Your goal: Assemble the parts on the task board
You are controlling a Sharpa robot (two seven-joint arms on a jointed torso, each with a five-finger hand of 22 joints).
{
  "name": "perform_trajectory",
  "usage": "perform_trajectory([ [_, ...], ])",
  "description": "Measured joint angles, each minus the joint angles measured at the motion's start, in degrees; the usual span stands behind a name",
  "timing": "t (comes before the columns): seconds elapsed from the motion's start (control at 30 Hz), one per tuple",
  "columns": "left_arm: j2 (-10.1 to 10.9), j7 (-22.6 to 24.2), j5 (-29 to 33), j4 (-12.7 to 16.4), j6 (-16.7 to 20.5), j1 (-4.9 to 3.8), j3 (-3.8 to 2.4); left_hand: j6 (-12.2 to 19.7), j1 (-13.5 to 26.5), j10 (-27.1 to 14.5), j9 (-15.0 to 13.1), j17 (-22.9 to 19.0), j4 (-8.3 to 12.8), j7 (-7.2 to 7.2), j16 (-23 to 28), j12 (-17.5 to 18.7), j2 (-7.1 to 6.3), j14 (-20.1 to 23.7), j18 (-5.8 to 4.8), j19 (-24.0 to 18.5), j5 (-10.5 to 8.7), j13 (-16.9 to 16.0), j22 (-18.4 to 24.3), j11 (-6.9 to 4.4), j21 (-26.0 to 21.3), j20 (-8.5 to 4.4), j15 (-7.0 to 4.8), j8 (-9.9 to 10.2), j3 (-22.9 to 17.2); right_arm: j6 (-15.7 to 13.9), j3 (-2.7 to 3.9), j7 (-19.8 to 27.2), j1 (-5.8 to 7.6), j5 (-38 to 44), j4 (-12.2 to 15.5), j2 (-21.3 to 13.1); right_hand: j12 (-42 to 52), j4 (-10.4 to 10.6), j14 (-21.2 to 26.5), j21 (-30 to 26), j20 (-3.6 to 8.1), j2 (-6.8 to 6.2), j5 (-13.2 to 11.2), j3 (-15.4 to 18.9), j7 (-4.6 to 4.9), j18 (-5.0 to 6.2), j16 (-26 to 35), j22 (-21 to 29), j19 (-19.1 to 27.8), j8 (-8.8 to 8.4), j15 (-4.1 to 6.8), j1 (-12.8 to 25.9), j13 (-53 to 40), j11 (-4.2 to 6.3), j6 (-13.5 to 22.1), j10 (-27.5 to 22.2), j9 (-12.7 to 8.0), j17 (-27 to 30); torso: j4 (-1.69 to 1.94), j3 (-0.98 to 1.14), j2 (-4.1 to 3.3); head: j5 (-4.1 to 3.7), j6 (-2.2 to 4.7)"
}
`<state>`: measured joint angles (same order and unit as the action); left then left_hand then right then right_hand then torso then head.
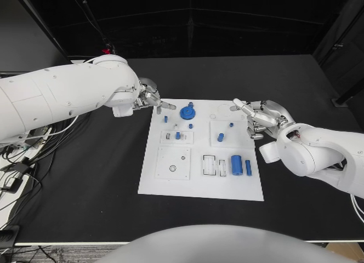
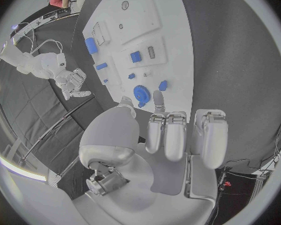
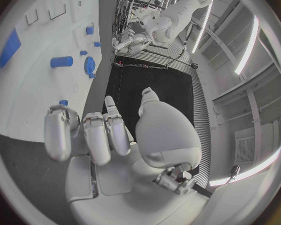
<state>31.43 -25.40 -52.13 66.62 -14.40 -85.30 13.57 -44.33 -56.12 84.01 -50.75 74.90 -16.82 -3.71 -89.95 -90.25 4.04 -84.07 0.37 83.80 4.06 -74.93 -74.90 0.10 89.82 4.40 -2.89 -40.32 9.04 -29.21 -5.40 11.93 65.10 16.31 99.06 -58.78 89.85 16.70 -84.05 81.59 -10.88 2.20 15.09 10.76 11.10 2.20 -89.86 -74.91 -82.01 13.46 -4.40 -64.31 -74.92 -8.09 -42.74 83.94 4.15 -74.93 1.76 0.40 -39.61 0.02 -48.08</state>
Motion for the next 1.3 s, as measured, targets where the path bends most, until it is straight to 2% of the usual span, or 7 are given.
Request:
perform_trajectory([
  [0.3, -4.09, 0.98, 0.79, -6.53, -2.16, 1.55, 0.00, 0.43, 0.14, 0.00, 0.01, 0.00, 0.12, -0.01, 0.00, 0.00, 0.74, 0.00, 0.00, 0.00, -0.30, 0.00, 0.00, 0.00, 0.00, 0.00, 0.00, 0.00, 0.21, 0.01, 0.00, -0.06, 0.00, 0.00, -0.07, 0.19, 0.00, 0.00, 0.00, 0.00, 0.00, 0.00, 0.00, 0.00, 0.20, 0.00, 0.00, 0.00, 0.00, 0.00, 0.00, 0.00, 0.00, 0.00, 0.21, 0.00, 0.00, 0.00, -0.04, -0.03, -0.02, 0.26, 0.02],
  [0.57, -5.94, 1.64, 1.15, -10.96, -3.97, 2.71, 0.02, 0.43, 0.19, 0.00, 0.01, 0.00, -0.03, -0.01, 0.00, 0.00, 1.25, 0.00, 0.00, 0.00, -0.30, 0.00, 0.00, 0.00, 0.00, 0.00, 0.00, 0.01, 0.35, 0.02, 0.00, -0.07, 0.00, -0.01, 0.04, 0.25, 0.00, 0.00, 0.00, 0.00, 0.00, 0.31, 0.00, 0.00, 0.20, 0.00, 0.00, 0.00, 0.00, 0.00, 0.00, 0.31, 0.00, 0.00, 0.20, 0.00, 0.00, 0.01, -0.03, -0.04, -0.02, -0.10, -0.19],
  [0.73, -6.55, 2.30, 1.25, -12.30, -4.69, 3.16, 0.02, 0.42, 0.27, 0.00, 0.20, 0.00, 0.01, -0.01, 0.00, 0.00, 1.96, 0.00, 0.00, 0.00, -0.30, 0.00, 0.00, 0.00, 0.00, 0.00, 0.00, 0.01, 0.65, 0.02, 0.00, -0.07, -0.02, -0.01, -0.07, 0.35, 0.00, 0.00, 0.00, 0.00, 0.00, 0.31, 0.00, 0.00, 0.20, 0.00, 0.00, 0.00, 0.00, 0.00, 0.00, 0.31, 0.00, 0.00, 0.21, 0.00, 0.00, 0.01, 0.05, -0.07, -0.02, -0.27, -0.24],
  [1.07, -7.95, 3.52, 1.33, -13.92, -5.70, 3.38, 0.01, -0.02, 0.54, 0.00, 0.56, 0.00, 0.15, -0.01, 0.00, 0.00, 2.94, 0.00, 0.00, 0.00, -0.30, 0.01, 0.00, 0.00, 0.00, 0.00, 0.00, 0.04, 1.10, 0.02, 0.00, -0.07, -0.21, -0.01, 0.10, 0.24, 0.00, 0.00, 0.00, 0.00, 0.00, 0.30, 0.00, -0.01, 0.03, 0.00, 0.00, 0.00, 0.00, 0.00, 0.00, 0.30, 0.00, 0.00, 0.37, 0.00, 0.00, 0.01, 0.07, -0.07, 0.05, -0.36, -0.42],
  [1.13, -8.33, 3.60, 1.34, -14.55, -6.08, 3.51, 0.00, -0.16, 0.46, 0.00, 0.74, 0.00, 0.16, 0.13, 0.00, 0.00, 3.57, 0.00, 0.00, 0.00, -0.30, 0.00, 0.00, 0.00, 0.00, 0.00, 0.00, 0.25, 1.11, 0.02, 0.00, -0.06, -0.24, -0.01, 0.16, 0.23, 0.00, 0.00, 0.00, 0.00, 0.00, 0.30, 0.00, -0.01, 0.03, 0.00, 0.00, 0.00, 0.00, 0.00, 0.00, 0.30, 0.00, 0.00, 0.37, 0.00, 0.00, 0.01, 0.07, -0.05, 0.05, -0.36, -0.42],
  [1.3, -8.87, 3.63, 1.35, -15.82, -7.05, 3.83, 0.00, -0.23, 0.22, 0.00, 0.91, 0.00, 0.16, 0.20, 0.00, 0.00, 3.84, 0.00, 0.00, 0.00, -0.30, 0.01, 0.00, 0.00, 0.00, 0.00, 0.00, 0.44, 1.11, 0.02, 0.00, -0.05, -0.28, -0.01, 0.38, 0.20, 0.00, 0.00, 0.00, 0.00, 0.00, 0.30, 0.00, -0.01, 0.04, 0.00, 0.00, 0.00, 0.00, 0.00, 0.00, 0.30, 0.00, 0.00, 0.37, 0.00, 0.00, 0.02, 0.07, -0.03, 0.06, -0.15, -0.32],
])
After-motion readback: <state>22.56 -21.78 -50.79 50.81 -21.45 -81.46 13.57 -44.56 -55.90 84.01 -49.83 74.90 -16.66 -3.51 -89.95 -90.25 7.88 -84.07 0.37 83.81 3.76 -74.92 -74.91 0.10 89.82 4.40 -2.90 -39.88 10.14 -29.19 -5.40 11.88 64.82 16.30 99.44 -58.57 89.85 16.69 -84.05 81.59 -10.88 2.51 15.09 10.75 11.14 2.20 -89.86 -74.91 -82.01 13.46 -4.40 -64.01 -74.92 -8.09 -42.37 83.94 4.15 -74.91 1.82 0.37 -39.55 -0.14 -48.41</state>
